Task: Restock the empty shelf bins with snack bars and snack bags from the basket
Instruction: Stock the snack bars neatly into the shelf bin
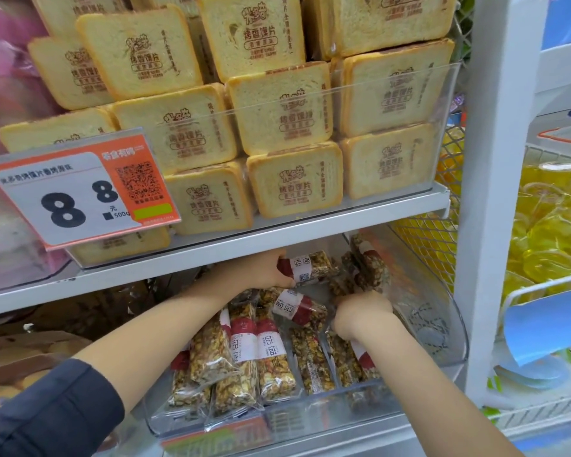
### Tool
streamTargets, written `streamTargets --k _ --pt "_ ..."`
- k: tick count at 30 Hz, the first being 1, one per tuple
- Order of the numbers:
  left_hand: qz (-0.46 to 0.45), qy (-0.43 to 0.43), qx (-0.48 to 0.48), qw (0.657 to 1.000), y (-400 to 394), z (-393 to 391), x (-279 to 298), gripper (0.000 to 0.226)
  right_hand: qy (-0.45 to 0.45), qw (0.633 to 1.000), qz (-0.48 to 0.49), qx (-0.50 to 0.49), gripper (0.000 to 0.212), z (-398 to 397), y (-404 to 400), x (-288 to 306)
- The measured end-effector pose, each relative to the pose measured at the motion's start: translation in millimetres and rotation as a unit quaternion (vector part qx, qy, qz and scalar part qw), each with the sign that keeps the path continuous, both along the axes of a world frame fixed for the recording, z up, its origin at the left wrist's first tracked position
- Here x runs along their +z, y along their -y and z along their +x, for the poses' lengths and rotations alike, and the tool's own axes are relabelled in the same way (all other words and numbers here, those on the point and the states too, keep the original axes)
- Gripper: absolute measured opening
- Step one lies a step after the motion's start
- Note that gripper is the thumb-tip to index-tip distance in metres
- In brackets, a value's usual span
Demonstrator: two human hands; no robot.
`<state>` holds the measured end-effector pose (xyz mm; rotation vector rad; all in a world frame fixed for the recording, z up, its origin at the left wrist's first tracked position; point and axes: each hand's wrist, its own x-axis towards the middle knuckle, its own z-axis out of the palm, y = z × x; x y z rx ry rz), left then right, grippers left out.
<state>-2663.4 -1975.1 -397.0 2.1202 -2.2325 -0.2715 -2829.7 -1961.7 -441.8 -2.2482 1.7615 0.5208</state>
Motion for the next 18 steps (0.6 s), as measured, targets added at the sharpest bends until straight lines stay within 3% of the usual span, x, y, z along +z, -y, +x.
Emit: streamTargets --k 5,10,14,18 --pt "0.009 -0.016 0.007 1.0 1 1 -1 0.054 0.001 0.999 0.029 -0.016 0.036 3 4 8" --pt "0.022 -0.037 0.012 0.999 3 4 -3 0.052 0.032 0.997 0.065 0.0 0.016 1 8 5" --pt "0.019 -0.045 0.018 0.999 3 8 -7 0.041 0.252 0.961 0.075 -0.082 0.023 -18 9 6" --pt "0.0 -0.078 0.034 0.996 4 11 -10 0.063 0.408 0.898 0.064 -0.153 0.017 -41 -1 17"
